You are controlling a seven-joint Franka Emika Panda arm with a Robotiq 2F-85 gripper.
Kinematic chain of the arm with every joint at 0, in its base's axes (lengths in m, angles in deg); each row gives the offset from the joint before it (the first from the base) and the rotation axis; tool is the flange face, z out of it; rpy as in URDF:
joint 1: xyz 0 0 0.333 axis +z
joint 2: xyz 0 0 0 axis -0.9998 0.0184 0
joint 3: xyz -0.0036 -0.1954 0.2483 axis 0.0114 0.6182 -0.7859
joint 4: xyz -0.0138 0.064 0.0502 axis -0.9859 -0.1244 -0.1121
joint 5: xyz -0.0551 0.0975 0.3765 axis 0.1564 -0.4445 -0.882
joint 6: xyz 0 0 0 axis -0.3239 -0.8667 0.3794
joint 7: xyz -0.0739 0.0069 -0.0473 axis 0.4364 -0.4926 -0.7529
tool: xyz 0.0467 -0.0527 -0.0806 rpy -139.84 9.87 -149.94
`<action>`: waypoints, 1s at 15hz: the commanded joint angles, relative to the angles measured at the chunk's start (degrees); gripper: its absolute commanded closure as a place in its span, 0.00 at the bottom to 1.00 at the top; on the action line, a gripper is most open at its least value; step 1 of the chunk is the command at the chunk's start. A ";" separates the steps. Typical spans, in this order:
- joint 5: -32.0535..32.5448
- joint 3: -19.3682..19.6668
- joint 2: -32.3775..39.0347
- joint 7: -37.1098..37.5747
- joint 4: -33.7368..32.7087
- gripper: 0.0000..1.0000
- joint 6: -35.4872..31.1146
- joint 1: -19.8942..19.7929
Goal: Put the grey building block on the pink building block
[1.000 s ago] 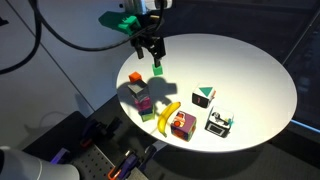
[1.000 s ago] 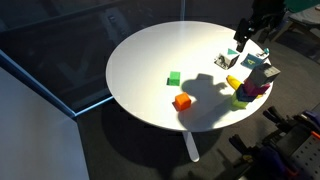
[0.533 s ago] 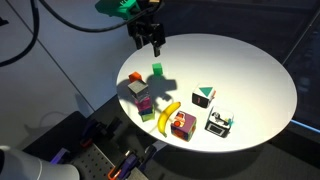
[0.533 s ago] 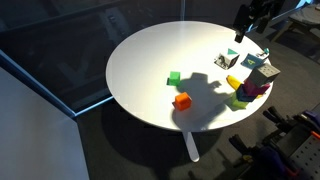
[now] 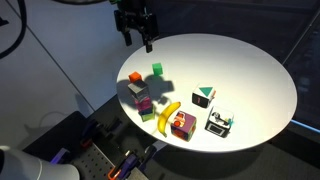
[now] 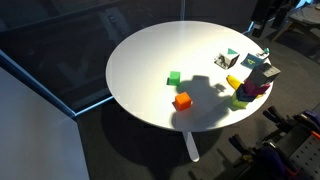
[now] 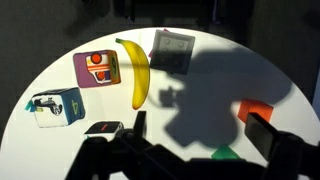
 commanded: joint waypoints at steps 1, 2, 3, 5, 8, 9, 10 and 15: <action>0.46 0.19 -3.35 -1.30 -0.18 0.00 4.54 -0.64; 0.33 0.18 -4.12 -0.67 -0.09 0.00 4.89 -0.80; 0.23 0.20 -4.70 -0.35 -0.04 0.00 5.10 -0.90; -0.24 0.31 -5.99 0.18 0.07 0.00 4.78 -1.12; -0.76 0.49 -7.46 0.90 0.16 0.00 3.75 -1.51; -0.76 0.50 -7.79 1.10 0.16 0.00 3.58 -1.65; -0.74 0.53 -8.08 1.21 0.19 0.00 3.50 -1.78; -0.06 0.40 -7.27 0.70 -0.09 0.00 3.74 -1.74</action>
